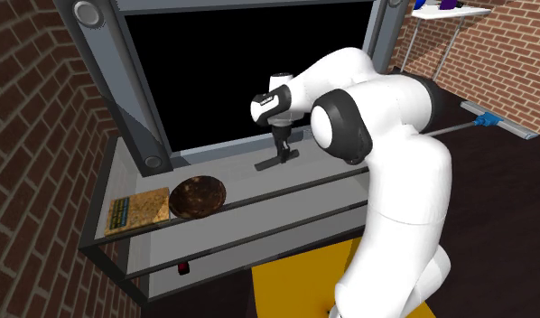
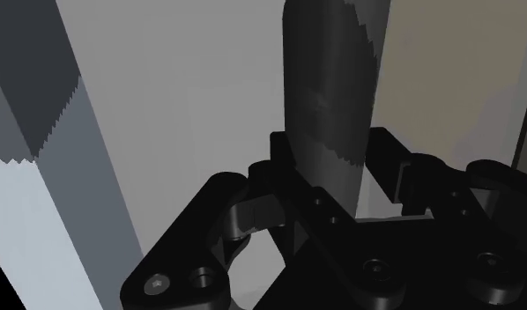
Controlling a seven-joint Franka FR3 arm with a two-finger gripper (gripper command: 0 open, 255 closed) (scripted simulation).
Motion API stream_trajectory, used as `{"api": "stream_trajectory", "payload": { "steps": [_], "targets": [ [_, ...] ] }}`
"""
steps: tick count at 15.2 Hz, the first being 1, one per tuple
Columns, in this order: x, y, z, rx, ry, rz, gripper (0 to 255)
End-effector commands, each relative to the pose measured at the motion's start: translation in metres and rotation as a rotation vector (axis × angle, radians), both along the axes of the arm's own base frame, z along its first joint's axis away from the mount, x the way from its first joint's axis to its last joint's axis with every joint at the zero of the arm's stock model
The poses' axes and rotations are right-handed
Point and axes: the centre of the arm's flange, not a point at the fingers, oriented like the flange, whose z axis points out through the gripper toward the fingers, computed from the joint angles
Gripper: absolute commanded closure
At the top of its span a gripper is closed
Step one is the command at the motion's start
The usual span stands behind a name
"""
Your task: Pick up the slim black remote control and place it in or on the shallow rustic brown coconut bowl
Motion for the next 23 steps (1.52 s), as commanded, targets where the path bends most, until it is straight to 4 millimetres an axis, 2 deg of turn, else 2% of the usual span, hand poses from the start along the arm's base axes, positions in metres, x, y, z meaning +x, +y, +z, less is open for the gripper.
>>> {"api": "stream_trajectory", "payload": {
  "steps": [1,19,23],
  "targets": [
    [0.001,0.0,0.011,0.0,0.0,0.0,255],
    [0.001,0.0,0.102,0.0,0.0,0.0,255],
    [-0.018,0.049,0.101,0.0,0.0,0.0,255]
  ]
}}
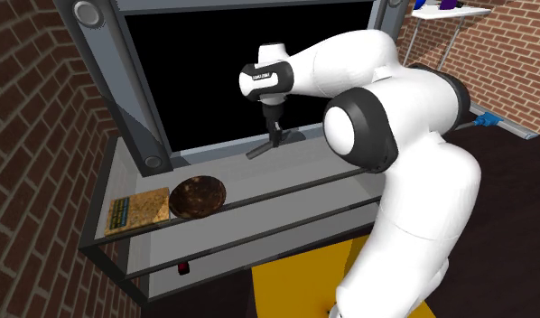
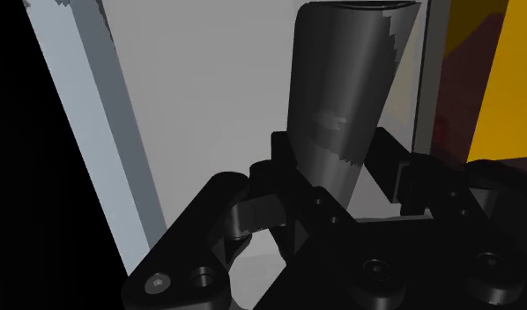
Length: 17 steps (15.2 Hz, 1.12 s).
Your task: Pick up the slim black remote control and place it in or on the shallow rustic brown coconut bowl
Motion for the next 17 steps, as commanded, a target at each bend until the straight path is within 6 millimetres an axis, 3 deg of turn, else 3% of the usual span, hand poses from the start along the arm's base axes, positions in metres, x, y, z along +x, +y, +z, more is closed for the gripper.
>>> {"api": "stream_trajectory", "payload": {
  "steps": [1,17],
  "targets": [
    [-0.01,0.022,0.0,0.0,0.0,-0.001,255],
    [-0.09,0.218,-0.006,0.0,0.0,-0.001,255]
  ]
}}
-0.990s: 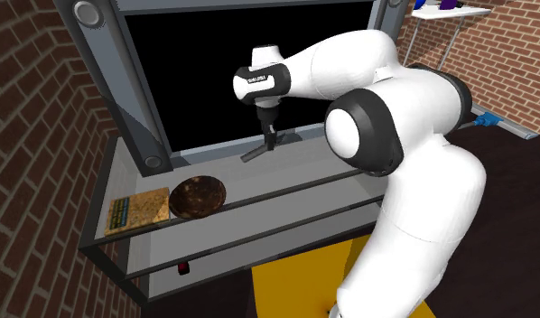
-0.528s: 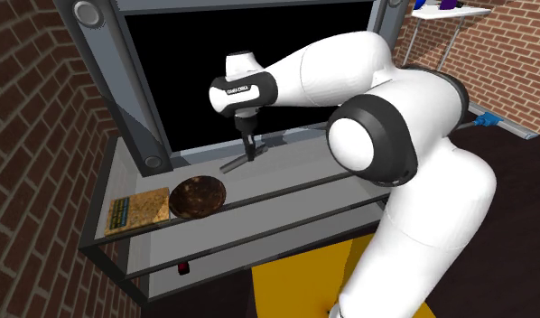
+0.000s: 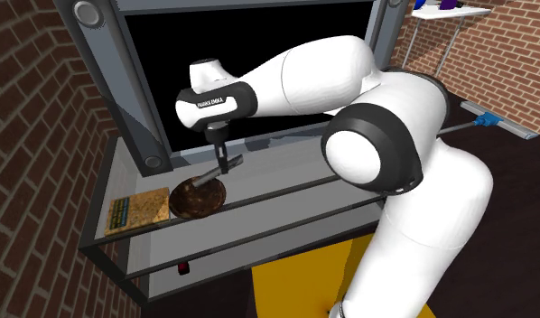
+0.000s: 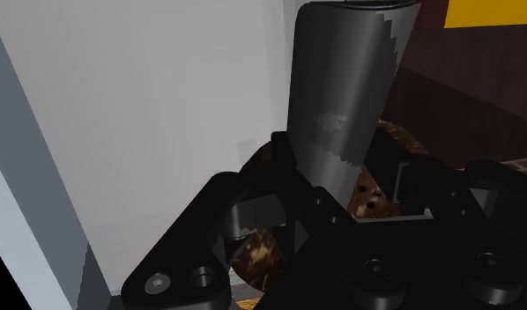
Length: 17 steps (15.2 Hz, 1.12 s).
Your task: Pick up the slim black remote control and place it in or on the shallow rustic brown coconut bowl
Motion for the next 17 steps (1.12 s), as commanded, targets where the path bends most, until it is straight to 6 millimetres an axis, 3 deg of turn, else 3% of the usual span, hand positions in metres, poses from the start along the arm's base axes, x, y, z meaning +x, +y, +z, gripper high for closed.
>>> {"api": "stream_trajectory", "payload": {
  "steps": [1,6,17],
  "targets": [
    [-0.009,0.026,-0.002,0.0,0.0,-0.001,255],
    [-0.033,0.084,-0.004,0.0,0.0,-0.001,255],
    [-0.033,0.084,-0.064,0.0,0.0,-0.001,255]
  ]
}}
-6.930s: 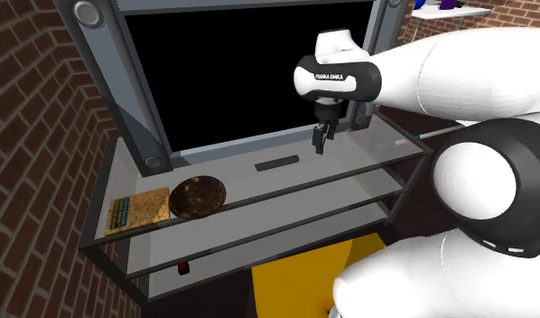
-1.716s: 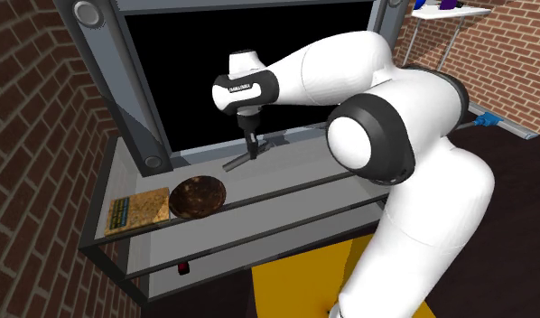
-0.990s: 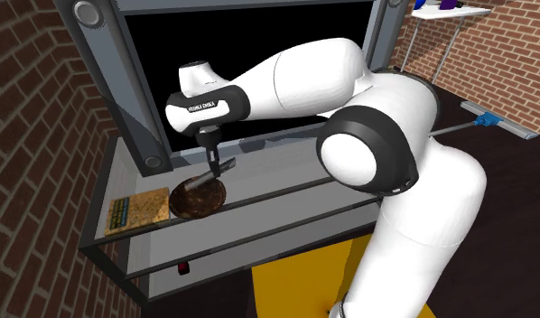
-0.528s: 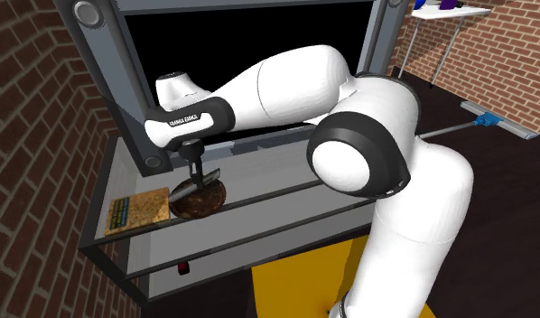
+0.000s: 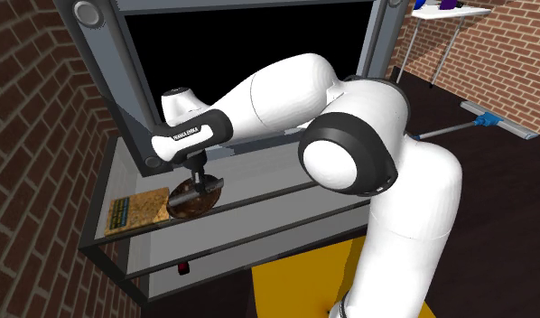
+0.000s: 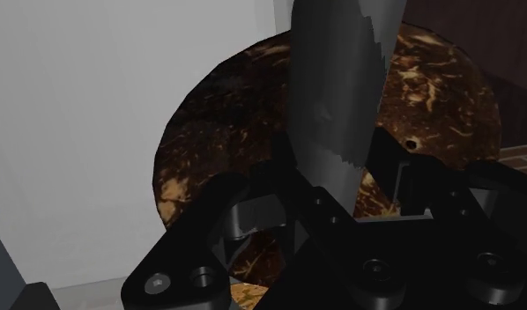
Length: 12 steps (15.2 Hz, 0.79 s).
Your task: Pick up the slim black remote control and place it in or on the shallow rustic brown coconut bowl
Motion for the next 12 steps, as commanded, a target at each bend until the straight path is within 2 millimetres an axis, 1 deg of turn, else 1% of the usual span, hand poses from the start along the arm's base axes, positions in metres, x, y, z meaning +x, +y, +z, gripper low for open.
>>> {"api": "stream_trajectory", "payload": {
  "steps": [1,8,9,12],
  "targets": [
    [-0.0026,0.0018,-0.0078,0.0,0.003,0.003,255],
    [-0.0026,0.0018,-0.0078,0.0,0.003,0.003,255],
    [-0.0033,0.002,-0.0078,0.0,0.003,0.003,0],
    [-0.0033,0.0024,-0.0079,0.0,0.003,0.003,0]
  ]
}}
